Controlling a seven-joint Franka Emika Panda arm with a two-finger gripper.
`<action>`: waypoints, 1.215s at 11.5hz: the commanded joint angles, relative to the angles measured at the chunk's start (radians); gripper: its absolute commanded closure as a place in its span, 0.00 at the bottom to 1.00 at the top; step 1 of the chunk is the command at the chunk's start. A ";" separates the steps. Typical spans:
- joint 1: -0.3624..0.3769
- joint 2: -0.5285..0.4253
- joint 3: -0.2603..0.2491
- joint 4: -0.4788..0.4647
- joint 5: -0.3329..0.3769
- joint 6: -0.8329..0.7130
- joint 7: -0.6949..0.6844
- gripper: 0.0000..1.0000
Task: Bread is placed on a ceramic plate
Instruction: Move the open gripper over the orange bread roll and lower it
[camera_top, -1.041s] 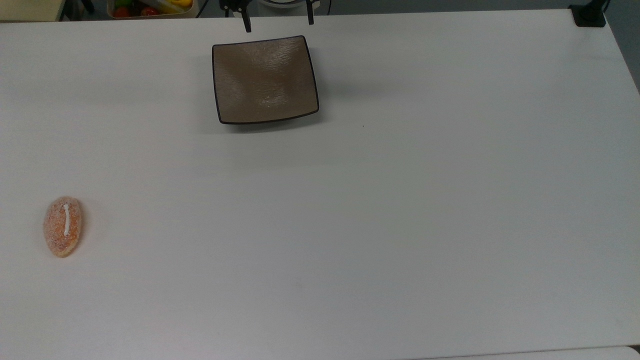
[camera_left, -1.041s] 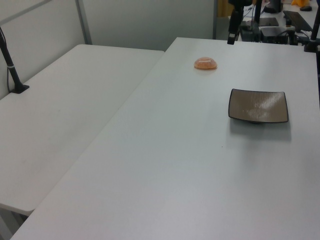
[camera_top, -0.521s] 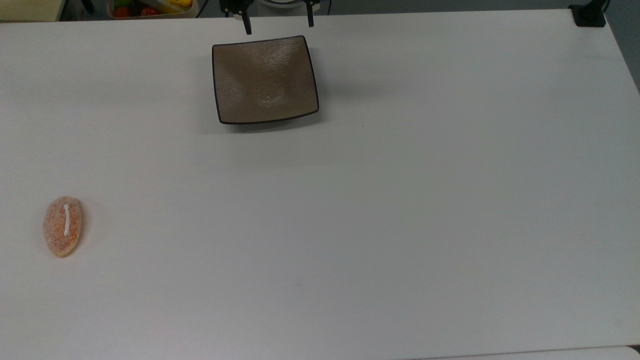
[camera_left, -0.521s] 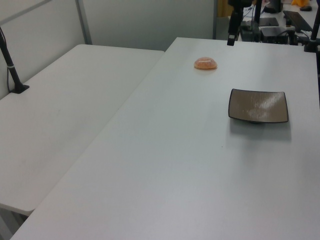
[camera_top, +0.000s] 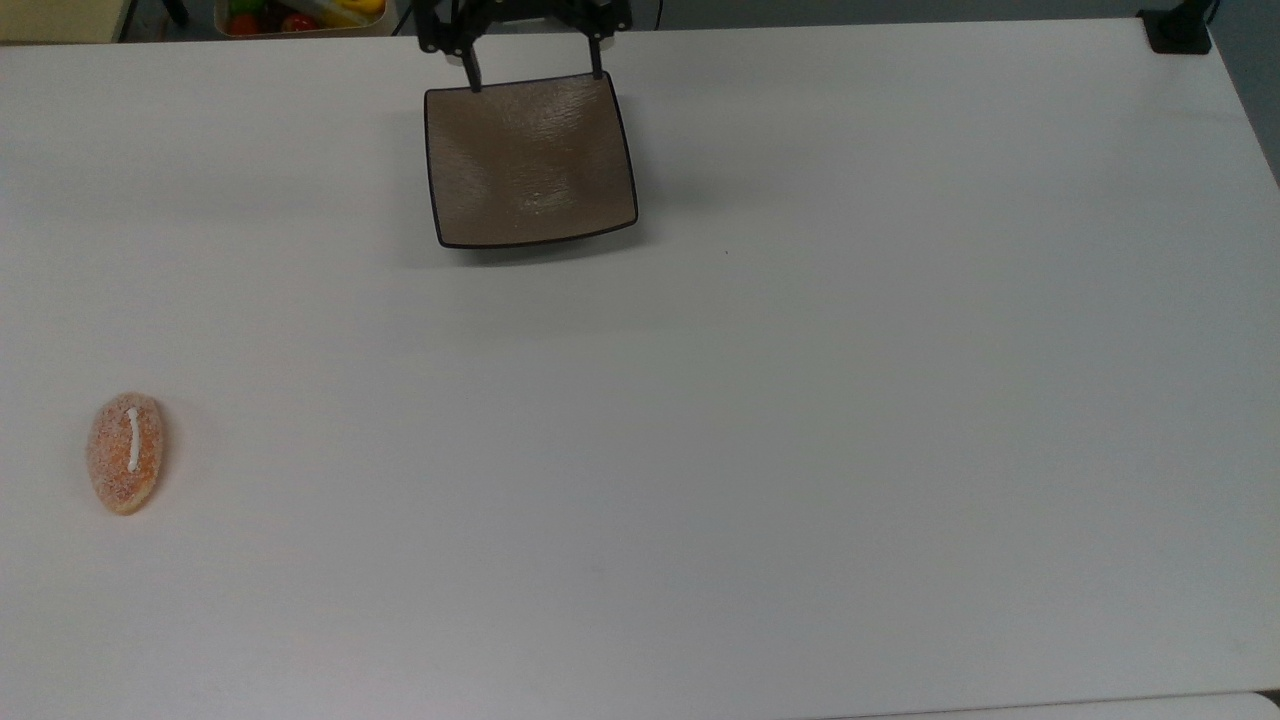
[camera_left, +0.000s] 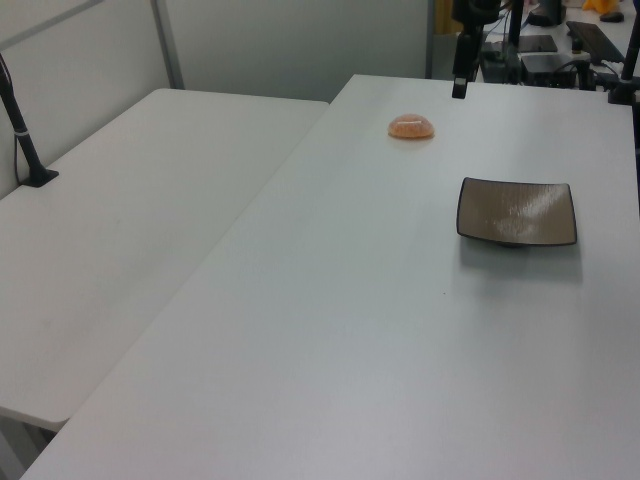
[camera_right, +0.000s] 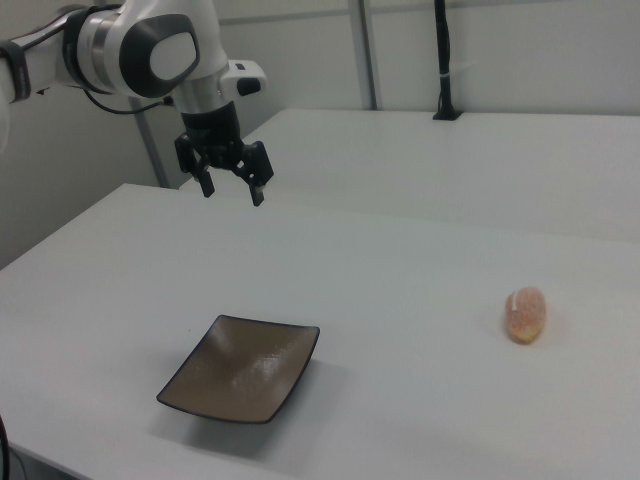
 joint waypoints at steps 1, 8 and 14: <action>-0.065 0.006 -0.008 0.007 -0.005 0.050 -0.087 0.00; -0.205 0.112 -0.020 0.009 -0.005 0.451 -0.229 0.00; -0.254 0.325 -0.077 0.130 0.003 0.715 -0.218 0.00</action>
